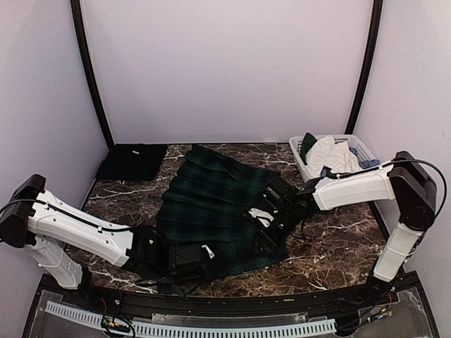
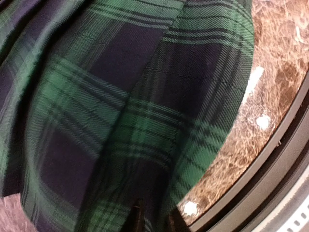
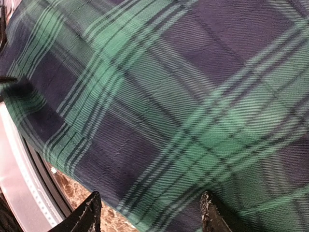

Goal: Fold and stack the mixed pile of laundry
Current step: Pick up the flattened skirt from the center of the board.

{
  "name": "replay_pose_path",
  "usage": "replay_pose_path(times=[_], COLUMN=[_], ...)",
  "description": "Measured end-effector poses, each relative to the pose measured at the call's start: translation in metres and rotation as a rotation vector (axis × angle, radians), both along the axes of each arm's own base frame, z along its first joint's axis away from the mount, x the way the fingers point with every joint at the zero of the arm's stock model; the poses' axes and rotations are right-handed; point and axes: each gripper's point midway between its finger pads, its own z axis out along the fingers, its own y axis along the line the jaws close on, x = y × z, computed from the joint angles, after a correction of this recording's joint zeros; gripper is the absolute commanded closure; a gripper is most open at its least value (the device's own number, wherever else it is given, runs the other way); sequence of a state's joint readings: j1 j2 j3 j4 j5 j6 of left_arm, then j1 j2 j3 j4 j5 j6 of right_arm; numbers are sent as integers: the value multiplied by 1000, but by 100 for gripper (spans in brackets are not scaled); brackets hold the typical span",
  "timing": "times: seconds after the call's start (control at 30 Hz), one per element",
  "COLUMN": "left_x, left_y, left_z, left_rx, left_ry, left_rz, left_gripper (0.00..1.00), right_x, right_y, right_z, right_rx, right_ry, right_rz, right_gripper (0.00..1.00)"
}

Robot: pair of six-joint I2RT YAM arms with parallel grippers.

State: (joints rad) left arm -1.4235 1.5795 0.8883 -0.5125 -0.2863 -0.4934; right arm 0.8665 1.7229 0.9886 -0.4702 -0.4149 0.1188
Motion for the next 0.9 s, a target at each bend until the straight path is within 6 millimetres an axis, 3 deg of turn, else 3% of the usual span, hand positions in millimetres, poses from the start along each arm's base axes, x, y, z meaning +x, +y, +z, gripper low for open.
replay_pose_path(times=[0.1, 0.23, 0.37, 0.5, 0.6, 0.73, 0.9], left_x=[2, 5, 13, 26, 30, 33, 38], left_y=[10, 25, 51, 61, 63, 64, 65], left_z=[18, 29, 33, 51, 63, 64, 65], left_rx=[-30, -59, -66, -142, -192, -199, -200], left_ry=[-15, -5, 17, 22, 22, 38, 49], left_rz=[39, 92, 178, 250, 270, 283, 301], left_gripper=[100, 100, 100, 100, 100, 100, 100], right_x=[-12, -42, -67, -72, -63, -59, -67], right_y=[4, 9, 21, 26, 29, 35, 35], right_z=[0, 6, 29, 48, 50, 38, -2], right_rx=[1, 14, 66, 98, 72, 9, -127], right_ry=[11, 26, -8, -75, -156, -238, -285], right_rz=[19, 77, 148, 175, 176, 211, 282], right_gripper=[31, 30, 29, 30, 34, 35, 36])
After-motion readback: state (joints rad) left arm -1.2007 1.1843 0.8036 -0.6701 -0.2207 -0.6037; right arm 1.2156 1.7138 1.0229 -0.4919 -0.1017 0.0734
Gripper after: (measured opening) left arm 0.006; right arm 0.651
